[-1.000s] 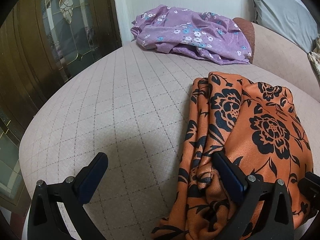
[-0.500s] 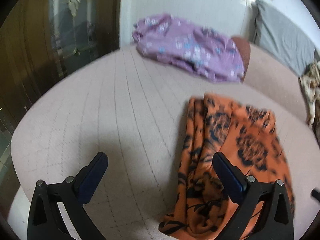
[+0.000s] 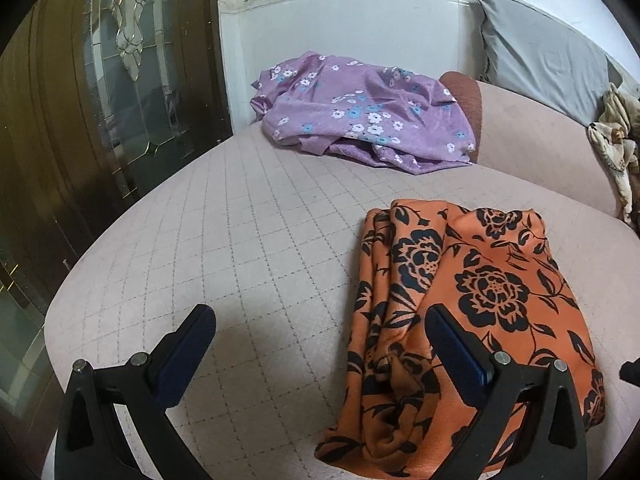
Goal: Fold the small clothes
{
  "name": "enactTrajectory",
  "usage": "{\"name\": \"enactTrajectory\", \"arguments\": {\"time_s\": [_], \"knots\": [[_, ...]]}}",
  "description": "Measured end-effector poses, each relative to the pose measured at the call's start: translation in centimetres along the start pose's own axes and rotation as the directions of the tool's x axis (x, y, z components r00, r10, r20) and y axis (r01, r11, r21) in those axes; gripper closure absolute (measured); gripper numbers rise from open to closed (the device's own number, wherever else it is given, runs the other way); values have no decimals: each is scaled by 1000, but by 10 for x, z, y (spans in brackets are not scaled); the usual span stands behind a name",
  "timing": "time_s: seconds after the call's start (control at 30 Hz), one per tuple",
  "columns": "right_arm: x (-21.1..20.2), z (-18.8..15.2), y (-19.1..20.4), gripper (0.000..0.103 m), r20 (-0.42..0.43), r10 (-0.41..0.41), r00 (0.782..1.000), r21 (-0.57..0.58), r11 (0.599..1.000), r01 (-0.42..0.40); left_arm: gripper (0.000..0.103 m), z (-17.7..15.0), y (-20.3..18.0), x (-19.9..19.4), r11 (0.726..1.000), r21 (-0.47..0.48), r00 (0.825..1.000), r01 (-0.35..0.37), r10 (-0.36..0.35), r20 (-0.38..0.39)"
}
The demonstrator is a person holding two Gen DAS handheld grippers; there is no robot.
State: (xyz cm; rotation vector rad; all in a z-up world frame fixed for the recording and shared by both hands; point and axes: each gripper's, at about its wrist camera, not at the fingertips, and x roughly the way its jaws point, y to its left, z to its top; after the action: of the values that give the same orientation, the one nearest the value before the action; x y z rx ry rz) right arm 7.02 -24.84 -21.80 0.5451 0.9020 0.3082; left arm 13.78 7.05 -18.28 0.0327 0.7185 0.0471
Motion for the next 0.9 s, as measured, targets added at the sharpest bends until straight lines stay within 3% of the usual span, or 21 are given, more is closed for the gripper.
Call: {"name": "enactTrajectory", "arguments": {"time_s": [0.9], "knots": [[8,6,3,28,39,25,999,14,1000,-25,0,3,-15,2,999,52,1000,-4,4,3]]}}
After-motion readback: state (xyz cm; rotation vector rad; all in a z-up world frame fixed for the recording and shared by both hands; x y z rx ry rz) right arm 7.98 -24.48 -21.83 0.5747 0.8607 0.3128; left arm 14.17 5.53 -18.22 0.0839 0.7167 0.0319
